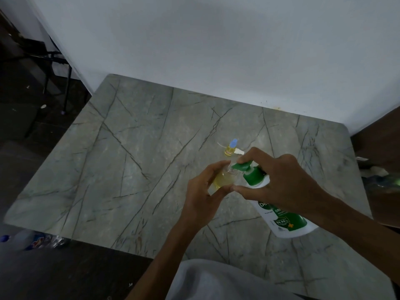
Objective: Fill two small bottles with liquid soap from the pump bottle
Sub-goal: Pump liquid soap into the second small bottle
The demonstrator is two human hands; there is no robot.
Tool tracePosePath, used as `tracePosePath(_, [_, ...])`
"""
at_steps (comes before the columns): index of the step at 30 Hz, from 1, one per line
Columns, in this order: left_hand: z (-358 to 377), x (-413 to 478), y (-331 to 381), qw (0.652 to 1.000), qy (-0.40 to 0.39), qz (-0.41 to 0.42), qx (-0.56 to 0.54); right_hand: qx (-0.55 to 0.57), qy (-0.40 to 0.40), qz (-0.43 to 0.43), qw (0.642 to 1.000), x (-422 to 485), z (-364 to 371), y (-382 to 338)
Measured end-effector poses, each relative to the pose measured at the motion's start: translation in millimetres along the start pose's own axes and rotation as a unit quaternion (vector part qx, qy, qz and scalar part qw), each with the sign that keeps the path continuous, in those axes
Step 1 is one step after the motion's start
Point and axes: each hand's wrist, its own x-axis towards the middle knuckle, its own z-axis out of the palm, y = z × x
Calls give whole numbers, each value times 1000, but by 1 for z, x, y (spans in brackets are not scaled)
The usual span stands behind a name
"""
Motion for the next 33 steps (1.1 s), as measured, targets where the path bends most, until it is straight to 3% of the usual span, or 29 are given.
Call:
tracePosePath(7, [-2,3,1,999,7,-18,-43,-14,-18,-15,1000,0,0,1])
tracePosePath(14, [-1,3,4,1000,0,4,-30,-10,27,-31,999,-3,4,6])
tracePosePath(22, [-4,4,7,998,19,-19,-63,-34,1,-29,999,2,-1,2])
tracePosePath(29, [-2,3,5,999,4,1,-41,-19,42,-44,998,-3,1,4])
tracePosePath(33, [-1,2,4,1000,8,1,-29,-31,16,-32,999,-1,0,4])
